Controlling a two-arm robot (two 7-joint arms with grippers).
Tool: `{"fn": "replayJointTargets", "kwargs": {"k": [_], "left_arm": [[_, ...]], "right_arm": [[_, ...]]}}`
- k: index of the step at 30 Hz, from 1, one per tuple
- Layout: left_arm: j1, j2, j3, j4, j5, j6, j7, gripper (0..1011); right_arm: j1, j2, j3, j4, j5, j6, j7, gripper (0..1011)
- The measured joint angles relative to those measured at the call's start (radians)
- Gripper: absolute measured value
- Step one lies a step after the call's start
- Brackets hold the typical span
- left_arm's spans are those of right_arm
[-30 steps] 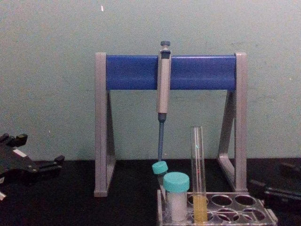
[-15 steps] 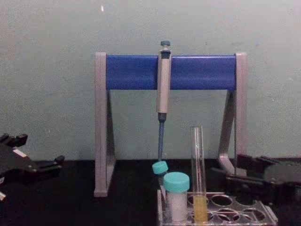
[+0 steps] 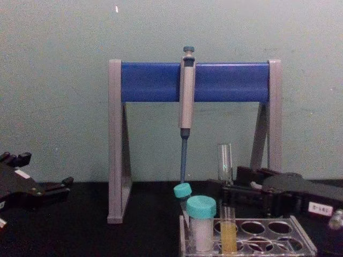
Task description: Pick up the test tube from the test tube rack, shake it, then place it back into the test tube rack.
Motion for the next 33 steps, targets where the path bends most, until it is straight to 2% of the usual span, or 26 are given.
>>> {"fn": "replayJointTargets", "kwargs": {"k": [13, 30, 33], "left_arm": [[0.000, 0.000, 0.000, 0.000, 0.000, 0.000, 0.000, 1001], [0.000, 0.000, 0.000, 0.000, 0.000, 0.000, 0.000, 1001], [0.000, 0.000, 0.000, 0.000, 0.000, 0.000, 0.000, 1001]], "right_arm": [[0.051, -0.031, -0.024, 0.071, -0.006, 0.008, 0.004, 1000], [0.053, -0.032, -0.025, 0.073, -0.009, 0.007, 0.003, 1000], [0.053, -0.032, -0.025, 0.073, -0.009, 0.007, 0.003, 942]]}}
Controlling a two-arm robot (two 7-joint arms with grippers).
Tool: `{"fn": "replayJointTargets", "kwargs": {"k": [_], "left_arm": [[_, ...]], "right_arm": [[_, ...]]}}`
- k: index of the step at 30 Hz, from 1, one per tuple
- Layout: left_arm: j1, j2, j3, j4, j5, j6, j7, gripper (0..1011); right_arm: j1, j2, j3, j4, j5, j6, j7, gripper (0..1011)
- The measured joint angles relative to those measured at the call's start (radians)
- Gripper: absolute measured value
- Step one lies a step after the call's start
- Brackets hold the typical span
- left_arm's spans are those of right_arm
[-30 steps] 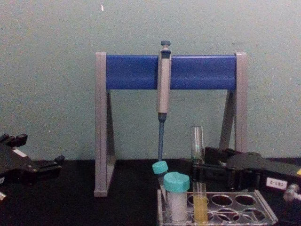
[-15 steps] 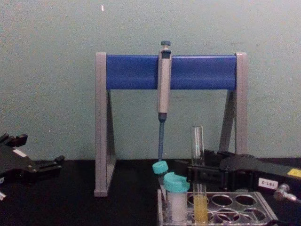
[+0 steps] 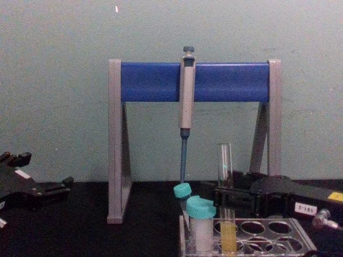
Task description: Pick up the test tube from the test tube rack, shake it, then place it back into the test tube rack.
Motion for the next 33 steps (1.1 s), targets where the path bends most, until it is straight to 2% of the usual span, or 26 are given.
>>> {"fn": "replayJointTargets", "kwargs": {"k": [5, 11, 13, 17, 19, 23, 33], "left_arm": [[0.000, 0.000, 0.000, 0.000, 0.000, 0.000, 0.000, 1001], [0.000, 0.000, 0.000, 0.000, 0.000, 0.000, 0.000, 1001], [0.000, 0.000, 0.000, 0.000, 0.000, 0.000, 0.000, 1001], [0.000, 0.000, 0.000, 0.000, 0.000, 0.000, 0.000, 1001], [0.000, 0.000, 0.000, 0.000, 0.000, 0.000, 0.000, 1001], [0.000, 0.000, 0.000, 0.000, 0.000, 0.000, 0.000, 1001], [0.000, 0.000, 0.000, 0.000, 0.000, 0.000, 0.000, 1001]], "right_arm": [[0.000, 0.000, 0.000, 0.000, 0.000, 0.000, 0.000, 836], [0.000, 0.000, 0.000, -0.001, 0.001, 0.000, 0.000, 625], [0.000, 0.000, 0.000, -0.001, 0.001, 0.000, 0.000, 588], [0.000, 0.000, 0.000, -0.001, 0.001, 0.000, 0.000, 419], [0.000, 0.000, 0.000, -0.001, 0.001, 0.000, 0.000, 382], [0.000, 0.000, 0.000, -0.001, 0.002, 0.000, 0.001, 244], [0.000, 0.000, 0.000, -0.001, 0.001, 0.000, 0.001, 228]]}}
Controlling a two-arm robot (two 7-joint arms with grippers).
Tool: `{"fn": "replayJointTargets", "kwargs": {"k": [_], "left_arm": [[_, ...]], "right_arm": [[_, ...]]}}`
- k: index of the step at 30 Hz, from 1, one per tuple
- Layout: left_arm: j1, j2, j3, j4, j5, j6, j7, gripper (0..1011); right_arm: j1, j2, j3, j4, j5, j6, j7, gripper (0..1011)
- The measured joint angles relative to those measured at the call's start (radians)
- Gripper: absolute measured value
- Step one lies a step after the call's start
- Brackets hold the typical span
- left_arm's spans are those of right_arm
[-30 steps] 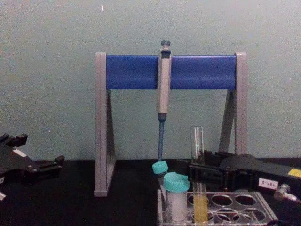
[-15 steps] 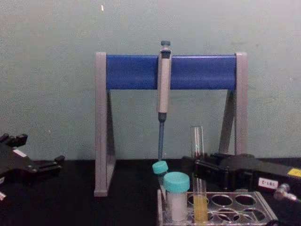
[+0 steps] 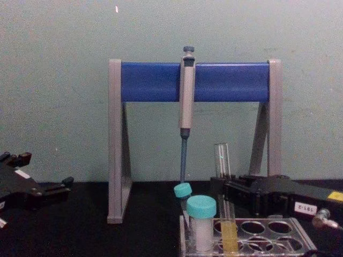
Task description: Pick up the test tube from the test tube rack, shake it, then place it back into the test tube rack.
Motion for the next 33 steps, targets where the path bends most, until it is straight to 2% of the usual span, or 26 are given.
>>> {"fn": "replayJointTargets", "kwargs": {"k": [8, 14, 20, 27, 33], "left_arm": [[0.000, 0.000, 0.000, 0.000, 0.000, 0.000, 0.000, 1001], [0.000, 0.000, 0.000, 0.000, 0.000, 0.000, 0.000, 1001], [0.000, 0.000, 0.000, 0.000, 0.000, 0.000, 0.000, 1001], [0.000, 0.000, 0.000, 0.000, 0.000, 0.000, 0.000, 1001], [0.000, 0.000, 0.000, 0.000, 0.000, 0.000, 0.000, 1001]], "right_arm": [[-0.002, 0.001, 0.000, 0.000, -0.002, -0.009, 0.000, 228], [-0.021, 0.004, 0.001, -0.006, -0.030, -0.086, 0.011, 229], [-0.039, 0.003, 0.012, -0.016, -0.032, -0.124, 0.027, 228], [-0.058, 0.008, 0.024, -0.041, -0.027, -0.130, 0.028, 229], [-0.075, 0.020, 0.043, -0.094, -0.018, -0.132, 0.022, 229]]}}
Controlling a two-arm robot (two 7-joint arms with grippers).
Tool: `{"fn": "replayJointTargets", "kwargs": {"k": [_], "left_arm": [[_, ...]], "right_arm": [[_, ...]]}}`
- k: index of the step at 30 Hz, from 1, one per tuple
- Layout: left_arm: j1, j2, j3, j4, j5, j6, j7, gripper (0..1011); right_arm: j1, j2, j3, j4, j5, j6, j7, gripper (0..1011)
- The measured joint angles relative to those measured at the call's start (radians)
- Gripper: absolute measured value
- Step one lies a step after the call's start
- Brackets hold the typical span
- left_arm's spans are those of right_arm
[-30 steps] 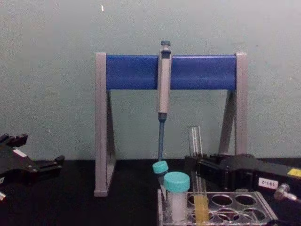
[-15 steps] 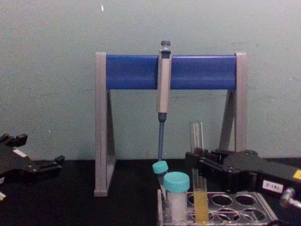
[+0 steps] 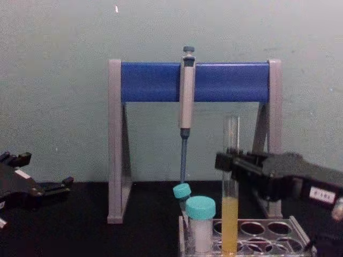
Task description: Pick up the test tube from the test tube rack, shake it, then place it back into the test tube rack.
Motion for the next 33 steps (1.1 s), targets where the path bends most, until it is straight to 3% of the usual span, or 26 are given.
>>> {"fn": "replayJointTargets", "kwargs": {"k": [6, 13, 25, 33], "left_arm": [[0.000, 0.000, 0.000, 0.000, 0.000, 0.000, 0.000, 1001], [0.000, 0.000, 0.000, 0.000, 0.000, 0.000, 0.000, 1001], [0.000, 0.000, 0.000, 0.000, 0.000, 0.000, 0.000, 1001], [0.000, 0.000, 0.000, 0.000, 0.000, 0.000, 0.000, 1001]], "right_arm": [[-0.005, 0.014, 0.019, -0.052, 0.006, -0.003, -0.008, 229], [0.010, 0.014, 0.032, -0.065, 0.006, -0.009, -0.016, 229], [0.086, -0.033, 0.047, 0.001, -0.005, 0.001, -0.058, 229], [0.105, -0.051, 0.052, 0.025, -0.019, 0.013, -0.082, 228]]}}
